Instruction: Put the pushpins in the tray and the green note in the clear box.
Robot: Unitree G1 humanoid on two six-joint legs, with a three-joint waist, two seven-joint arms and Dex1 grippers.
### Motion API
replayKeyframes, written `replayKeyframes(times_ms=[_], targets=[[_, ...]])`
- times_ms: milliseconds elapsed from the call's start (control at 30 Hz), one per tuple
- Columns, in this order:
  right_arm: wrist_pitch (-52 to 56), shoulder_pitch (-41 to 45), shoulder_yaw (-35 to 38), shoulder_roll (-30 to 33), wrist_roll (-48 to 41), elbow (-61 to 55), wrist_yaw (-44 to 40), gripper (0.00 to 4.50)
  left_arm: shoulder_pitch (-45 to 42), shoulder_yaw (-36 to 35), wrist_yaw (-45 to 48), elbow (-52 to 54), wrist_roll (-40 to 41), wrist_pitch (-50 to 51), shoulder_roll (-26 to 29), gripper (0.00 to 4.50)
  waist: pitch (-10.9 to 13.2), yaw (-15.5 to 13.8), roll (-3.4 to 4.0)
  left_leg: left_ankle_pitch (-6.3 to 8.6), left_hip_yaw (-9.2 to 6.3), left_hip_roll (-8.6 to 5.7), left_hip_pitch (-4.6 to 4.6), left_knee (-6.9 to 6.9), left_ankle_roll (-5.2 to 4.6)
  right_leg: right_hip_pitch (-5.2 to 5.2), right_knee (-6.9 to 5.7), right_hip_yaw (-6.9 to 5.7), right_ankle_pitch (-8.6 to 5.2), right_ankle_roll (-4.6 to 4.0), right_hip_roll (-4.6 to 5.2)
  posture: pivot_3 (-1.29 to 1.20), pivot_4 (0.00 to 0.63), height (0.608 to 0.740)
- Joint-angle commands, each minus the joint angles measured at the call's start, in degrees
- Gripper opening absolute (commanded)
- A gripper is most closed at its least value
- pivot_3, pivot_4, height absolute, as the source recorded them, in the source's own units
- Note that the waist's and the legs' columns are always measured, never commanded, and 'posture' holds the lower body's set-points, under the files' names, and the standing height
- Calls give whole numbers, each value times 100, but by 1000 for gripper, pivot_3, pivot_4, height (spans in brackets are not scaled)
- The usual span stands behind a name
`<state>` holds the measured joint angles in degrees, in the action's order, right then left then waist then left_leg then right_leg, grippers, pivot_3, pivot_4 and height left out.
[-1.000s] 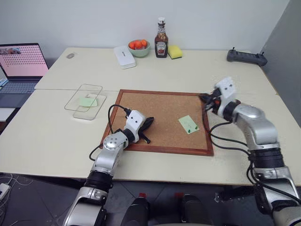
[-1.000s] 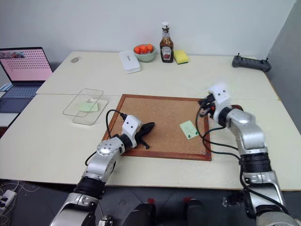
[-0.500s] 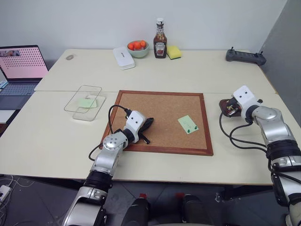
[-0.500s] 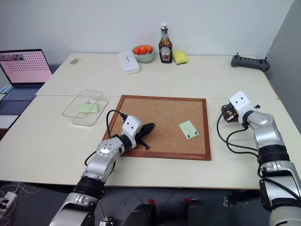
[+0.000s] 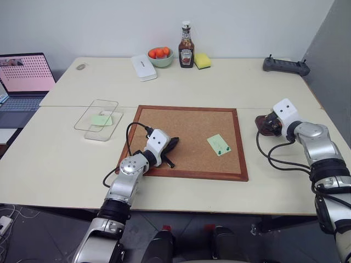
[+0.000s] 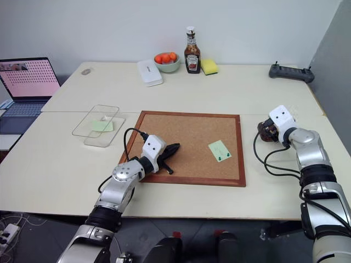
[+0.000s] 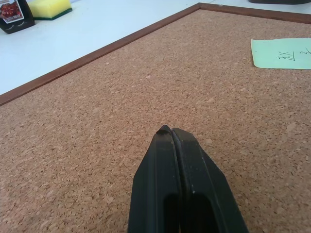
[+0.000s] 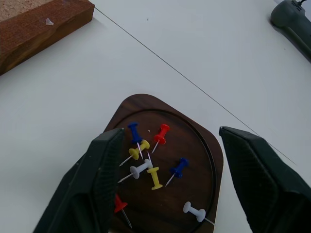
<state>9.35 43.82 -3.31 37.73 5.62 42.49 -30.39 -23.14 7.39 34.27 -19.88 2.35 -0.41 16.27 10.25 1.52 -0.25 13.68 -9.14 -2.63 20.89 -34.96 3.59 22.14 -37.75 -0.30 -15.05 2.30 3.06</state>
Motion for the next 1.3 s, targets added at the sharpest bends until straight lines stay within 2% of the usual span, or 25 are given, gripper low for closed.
replayKeyframes(times_ms=[33,300,433,500,667,800,1100,1200,1300], targets=[[22,90,213,119,-79,-316,-7,3341,208,178,36,-295,-145,160,-31,0,0,0,0,0,0,0,0,0,0,0,0,0,0,0,0,0,150,740],[315,-100,496,241,-267,-976,-118,3341,203,182,49,-307,-154,146,-39,0,-2,-3,3,0,-1,0,1,0,0,0,0,0,0,0,0,0,150,740],[1255,-934,614,231,-1333,-2625,-1430,3341,229,175,43,-284,-157,153,-34,0,-2,-6,3,0,-4,4,1,0,0,-4,4,-3,0,1,0,0,150,740],[1558,-1416,545,271,-1635,-3369,-1789,3341,237,175,47,-277,-157,157,-31,0,-3,-6,5,0,-6,4,2,1,0,-6,5,-5,-1,2,0,0,150,740],[1931,-2274,302,54,-1937,-4579,-1904,3341,245,185,66,-285,-161,155,-30,0,-5,-4,8,1,-6,6,1,-1,0,-8,8,-3,-1,8,2,0,150,740],[1836,-2448,49,-127,-1720,-4756,-1697,3341,234,190,81,-299,-169,153,-34,0,-6,-1,9,1,-4,6,-3,-2,-1,-8,8,-7,2,13,0,0,150,740],[1574,-2253,-223,-325,-1468,-4481,-1583,3341,230,191,72,-283,-191,162,-48,0,-6,-8,9,1,-6,6,0,-1,0,-8,12,-7,2,13,1,0,150,740],[1501,-2222,-222,-339,-1432,-4376,-1580,2943,252,186,72,-263,-191,166,-38,0,-6,-7,8,1,-5,6,0,-1,0,-8,12,-6,2,13,1,0,150,740],[1462,-2209,-232,-352,-1419,-4342,-1591,2335,268,183,75,-247,-192,175,-29,0,-6,-6,9,1,-6,6,0,0,0,-8,12,-6,2,13,1,0,150,740]])
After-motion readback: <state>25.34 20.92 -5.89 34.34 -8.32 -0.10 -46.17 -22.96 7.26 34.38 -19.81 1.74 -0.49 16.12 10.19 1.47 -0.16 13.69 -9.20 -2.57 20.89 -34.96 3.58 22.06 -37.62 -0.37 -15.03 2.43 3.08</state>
